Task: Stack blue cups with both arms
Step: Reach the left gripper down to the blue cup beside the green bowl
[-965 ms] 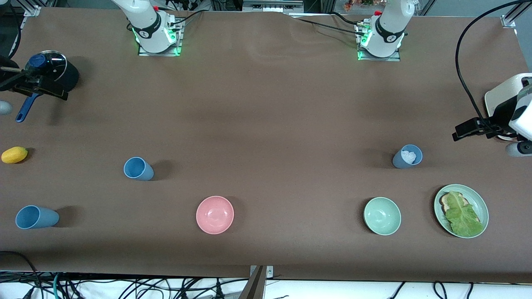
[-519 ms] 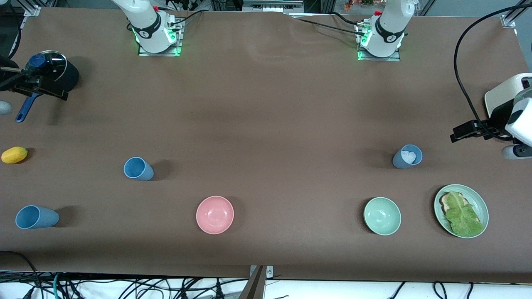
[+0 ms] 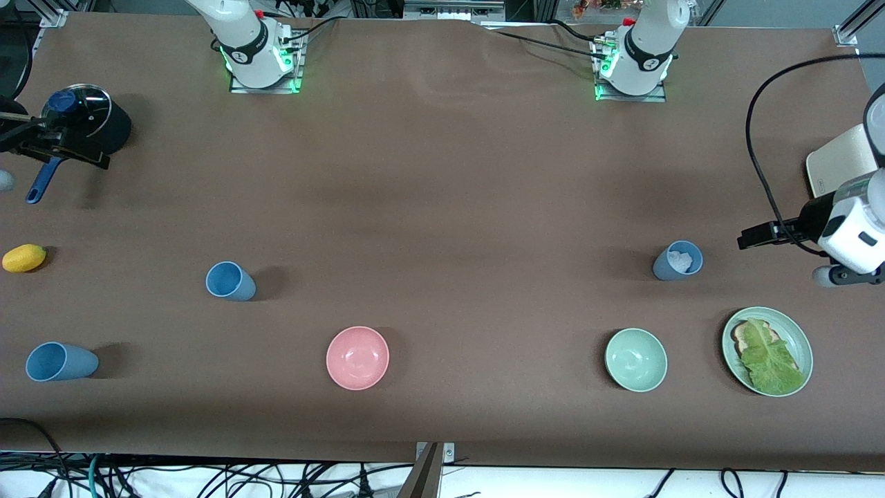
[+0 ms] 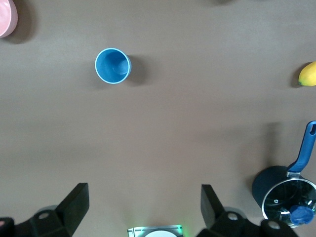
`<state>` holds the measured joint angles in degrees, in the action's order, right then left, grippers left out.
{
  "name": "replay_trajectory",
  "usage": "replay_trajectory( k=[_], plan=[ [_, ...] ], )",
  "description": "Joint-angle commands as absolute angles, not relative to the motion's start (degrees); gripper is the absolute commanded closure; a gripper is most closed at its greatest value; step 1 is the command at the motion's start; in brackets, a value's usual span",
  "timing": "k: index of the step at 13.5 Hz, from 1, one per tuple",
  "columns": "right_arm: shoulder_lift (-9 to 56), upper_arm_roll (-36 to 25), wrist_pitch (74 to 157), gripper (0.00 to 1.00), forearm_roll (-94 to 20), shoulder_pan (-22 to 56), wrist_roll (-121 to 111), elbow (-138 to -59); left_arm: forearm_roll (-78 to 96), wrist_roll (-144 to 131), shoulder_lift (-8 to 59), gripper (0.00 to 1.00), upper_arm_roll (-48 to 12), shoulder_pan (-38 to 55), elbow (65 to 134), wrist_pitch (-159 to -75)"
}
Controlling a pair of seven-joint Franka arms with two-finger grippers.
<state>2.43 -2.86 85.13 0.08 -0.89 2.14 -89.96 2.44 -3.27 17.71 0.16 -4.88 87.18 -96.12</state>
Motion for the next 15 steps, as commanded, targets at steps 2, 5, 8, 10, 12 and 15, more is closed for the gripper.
replay_trajectory(
  k=[2,5,8,10,12,15],
  plan=[
    [3.16,-2.72,84.73,0.0,-0.88,-1.58,1.41,-88.24,1.49,-2.74,23.46,0.0,-0.18,-6.67,85.61,-97.29],
    [3.16,-2.72,84.73,0.0,-0.88,-1.58,1.41,-88.24,1.05,-2.64,24.44,0.0,-0.26,-7.82,93.13,-107.37],
    [3.16,-2.72,84.73,0.0,-0.88,-1.58,1.41,-88.24,-0.69,-2.29,23.03,0.0,-0.79,-7.39,102.36,-116.42],
    [3.16,-2.72,84.73,0.0,-0.88,-1.58,1.41,-88.07,-1.58,-2.29,22.24,0.0,-0.79,-7.38,106.68,-120.74],
    [3.16,-2.72,84.73,0.0,-0.88,-1.58,1.49,-88.07,-1.76,-2.29,22.24,0.0,-0.88,-7.38,108.19,-121.99],
    [3.16,-2.72,84.73,0.0,-0.88,-1.58,1.49,-88.07,-1.76,-2.29,22.76,0.0,-0.88,-7.29,109.07,-122.95]
  ],
)
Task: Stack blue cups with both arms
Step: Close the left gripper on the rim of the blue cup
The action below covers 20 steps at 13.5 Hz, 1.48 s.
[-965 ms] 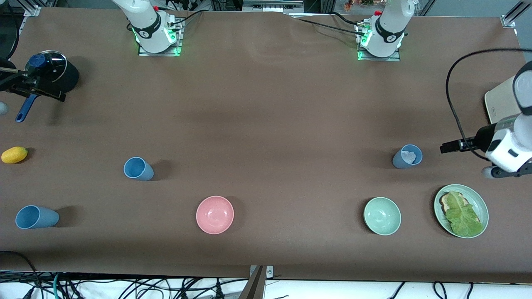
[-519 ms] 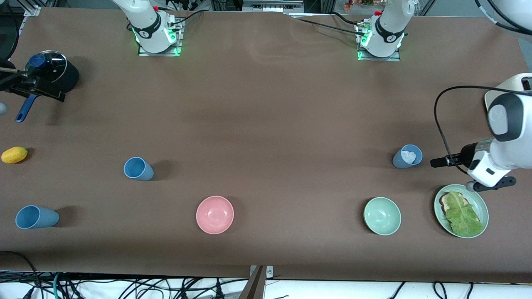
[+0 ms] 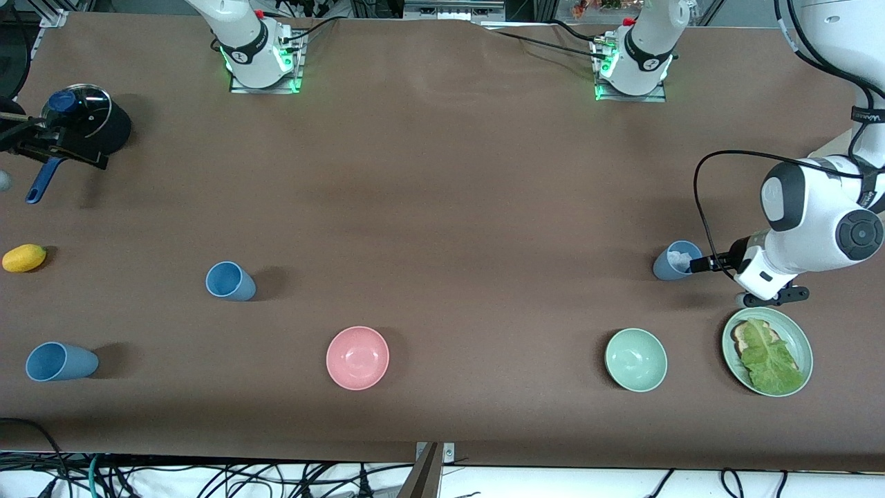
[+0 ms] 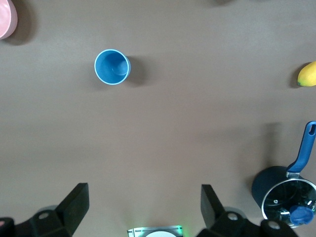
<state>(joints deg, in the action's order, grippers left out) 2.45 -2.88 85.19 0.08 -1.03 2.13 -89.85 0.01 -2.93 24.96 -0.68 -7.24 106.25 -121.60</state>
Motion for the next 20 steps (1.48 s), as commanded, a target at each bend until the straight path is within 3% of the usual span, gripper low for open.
replay_trajectory(
  k=[1,3,5,6,11,20],
  plan=[
    [3.16,-2.72,84.73,0.0,-0.97,-1.58,1.49,-88.07,-1.67,-2.29,22.94,0.0,-0.88,-7.21,109.33,-123.22],
    [3.16,-2.72,84.73,0.0,-0.97,-1.58,1.49,-88.07,-1.67,-2.29,23.29,0.0,-0.97,-7.12,109.86,-123.4],
    [3.16,-2.72,84.73,0.0,-0.97,-1.67,1.49,-88.07,-1.67,-2.29,23.47,0.14,-0.97,-7.12,109.86,-123.4],
    [3.16,-2.72,84.73,0.0,-0.97,-1.58,1.49,-88.07,-1.41,-2.37,23.55,0.32,-1.05,-7.12,109.86,-123.4],
    [3.16,-2.72,84.73,0.0,-0.97,-1.67,1.49,-88.07,-0.79,-3.69,24.79,1.0,-1.32,-7.03,108.99,-123.49],
    [3.16,-2.73,84.73,0.0,-1.41,-1.93,1.49,-88.07,0.18,-6.15,24.61,1.0,-1.58,-7.03,107.76,-123.14]
  ],
)
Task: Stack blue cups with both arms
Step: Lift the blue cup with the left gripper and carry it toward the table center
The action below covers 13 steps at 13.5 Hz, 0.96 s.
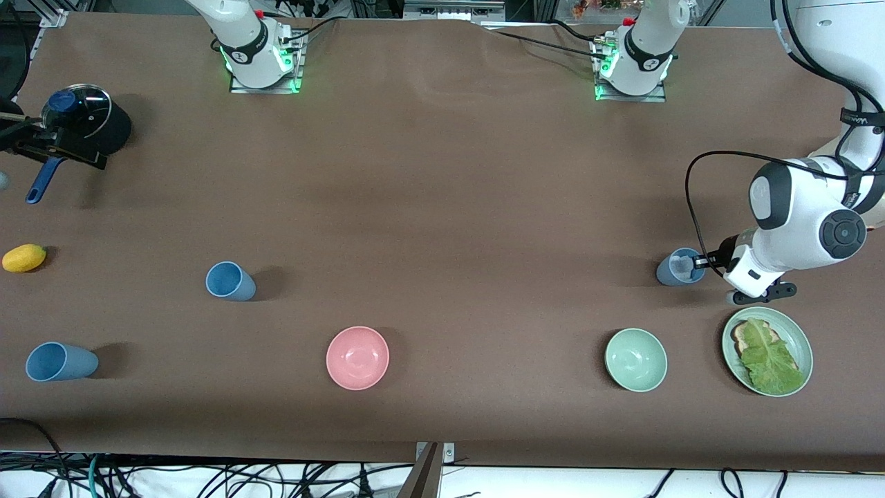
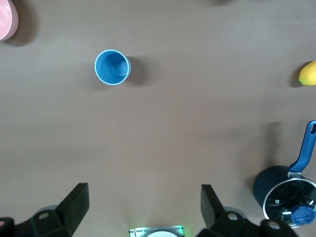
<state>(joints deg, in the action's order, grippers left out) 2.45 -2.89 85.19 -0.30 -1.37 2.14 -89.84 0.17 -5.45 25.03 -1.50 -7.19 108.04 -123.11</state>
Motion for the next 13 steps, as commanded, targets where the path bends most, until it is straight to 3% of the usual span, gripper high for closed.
replay_trajectory(
  k=[1,6,9,13],
  plan=[
    [3.16,-2.81,84.73,0.0,-1.41,-2.11,1.49,-88.07,0.18,-6.24,24.61,1.0,-1.58,-6.94,106.97,-122.79],
    [3.16,-2.9,84.73,0.0,-1.41,-2.11,1.49,-88.07,0.53,-7.82,24.52,1.0,-2.45,-6.07,102.94,-118.68],
    [3.16,-2.9,84.73,0.0,-1.41,-2.11,1.49,-88.07,4.2,-13.34,24.61,1.0,-7.45,-4.14,96.69,-111.37],
    [3.16,-2.9,84.73,0.0,-1.41,-2.11,1.49,-88.07,8.88,-25.8,25.57,1.0,-12.3,5.23,95.37,-111.97]
  ],
)
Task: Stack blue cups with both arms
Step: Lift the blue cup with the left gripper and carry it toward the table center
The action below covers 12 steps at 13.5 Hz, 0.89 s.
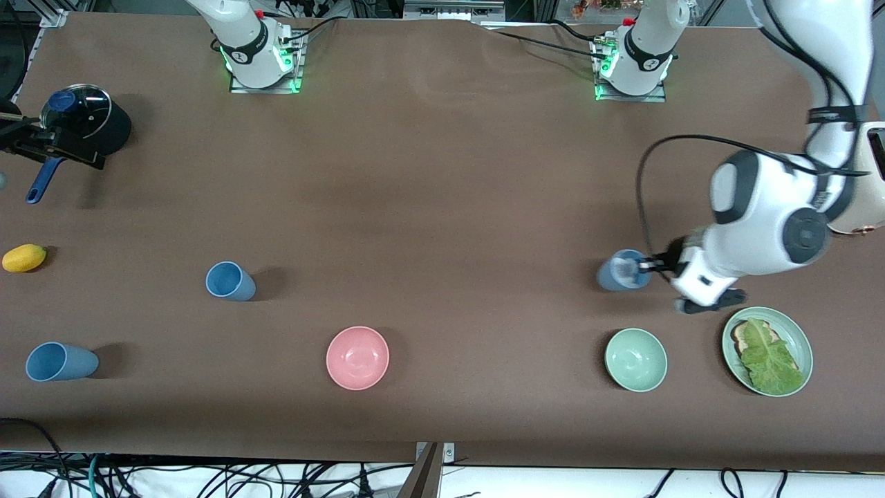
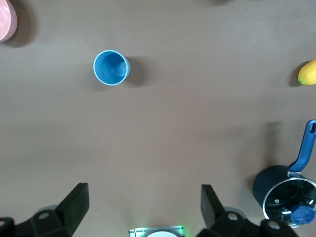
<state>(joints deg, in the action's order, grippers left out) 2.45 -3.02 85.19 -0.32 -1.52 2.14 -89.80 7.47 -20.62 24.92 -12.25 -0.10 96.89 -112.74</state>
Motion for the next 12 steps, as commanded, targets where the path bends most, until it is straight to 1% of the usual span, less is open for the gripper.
replay_trajectory(
  k=[1,3,4,6,8,11,12],
  plan=[
    [3.16,-2.9,84.73,0.0,-1.41,-2.11,1.49,-88.07,8.96,-29.93,27.14,1.0,-12.3,9.1,93.53,-111.97],
    [3.16,-2.9,84.73,0.0,-1.41,-2.2,1.49,-88.07,8.7,-36.62,30.66,1.0,-12.22,15.44,90.02,-112.15],
    [3.16,-2.99,84.73,0.0,-1.32,-2.2,1.49,-88.07,8.53,-39.7,32.07,1.0,-12.22,17.82,88.61,-113.89],
    [3.16,-2.99,84.64,0.0,-1.32,-2.2,1.58,-88.07,8.0,-45.24,33.39,1.0,-12.22,20.99,88.42,-119.85],
    [3.43,-2.99,84.55,0.0,-1.32,-2.2,1.41,-87.8,7.91,-47.8,35.06,1.0,-11.87,24.15,88.42,-121.38],
    [3.69,-3.08,85.07,0.0,-1.41,-2.37,1.41,-87.8,5.46,-49.39,37.44,1.0,-11.87,25.13,88.33,-121.55],
    [4.65,-3.08,85.51,0.0,-1.41,-2.37,1.41,-87.8,4.23,-49.39,37.96,1.0,-11.87,25.14,88.33,-121.55]
  ],
)
